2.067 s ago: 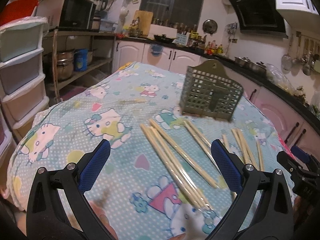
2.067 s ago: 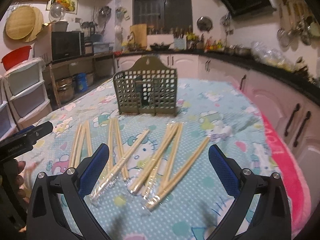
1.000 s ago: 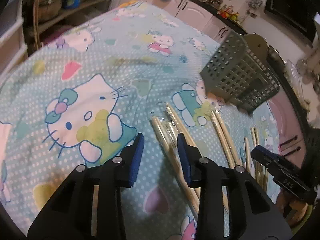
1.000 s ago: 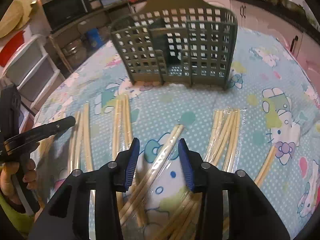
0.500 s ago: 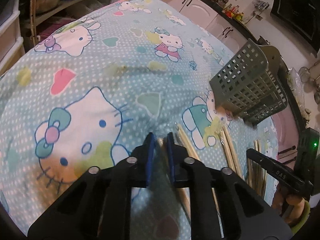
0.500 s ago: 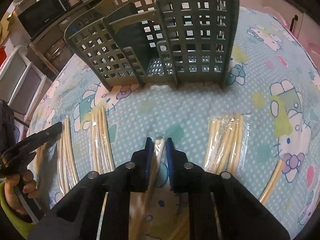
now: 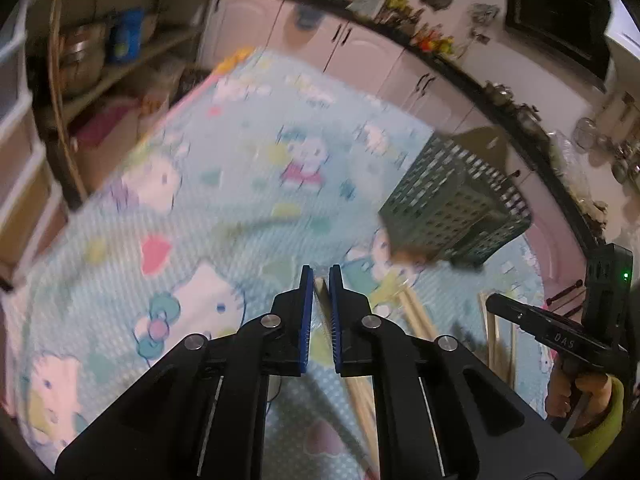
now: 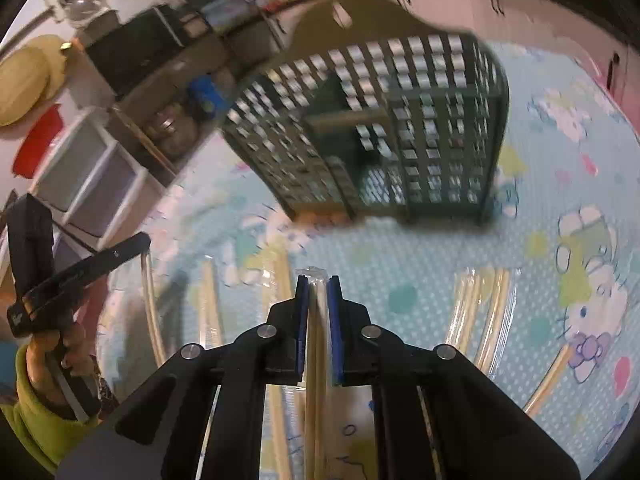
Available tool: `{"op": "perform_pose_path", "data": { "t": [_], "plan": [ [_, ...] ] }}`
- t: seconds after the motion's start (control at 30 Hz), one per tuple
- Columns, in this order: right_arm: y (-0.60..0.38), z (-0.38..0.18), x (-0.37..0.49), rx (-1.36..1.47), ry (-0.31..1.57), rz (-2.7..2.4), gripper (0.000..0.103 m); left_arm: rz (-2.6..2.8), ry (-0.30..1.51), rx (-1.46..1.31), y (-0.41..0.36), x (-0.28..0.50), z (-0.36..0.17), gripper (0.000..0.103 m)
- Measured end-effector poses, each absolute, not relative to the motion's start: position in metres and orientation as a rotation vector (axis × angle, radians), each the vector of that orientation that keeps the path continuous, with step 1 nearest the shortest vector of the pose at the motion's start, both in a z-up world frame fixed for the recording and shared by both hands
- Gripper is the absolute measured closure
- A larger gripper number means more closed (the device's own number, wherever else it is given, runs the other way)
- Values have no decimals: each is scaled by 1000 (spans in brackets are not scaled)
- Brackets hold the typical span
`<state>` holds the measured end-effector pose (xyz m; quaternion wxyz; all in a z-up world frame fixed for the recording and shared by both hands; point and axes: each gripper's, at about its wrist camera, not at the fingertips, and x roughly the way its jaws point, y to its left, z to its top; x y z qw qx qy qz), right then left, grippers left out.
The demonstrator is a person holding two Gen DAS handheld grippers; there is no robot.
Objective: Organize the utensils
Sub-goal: 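Lift the held chopsticks with both tools and carry them above the green caddy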
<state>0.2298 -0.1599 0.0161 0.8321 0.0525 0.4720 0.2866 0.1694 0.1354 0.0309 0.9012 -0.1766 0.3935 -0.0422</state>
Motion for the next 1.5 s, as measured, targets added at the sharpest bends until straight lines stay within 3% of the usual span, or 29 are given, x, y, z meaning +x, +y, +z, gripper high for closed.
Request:
{"op": "perform_pose_path", "data": {
  "t": [0.8, 1.5],
  "plan": [
    [-190, 135, 194, 97, 604, 695, 97, -249, 565, -196, 56, 190, 156, 102],
    [-214, 209, 263, 140, 338, 570, 97, -262, 422, -105, 6, 252, 213, 102]
  ]
}}
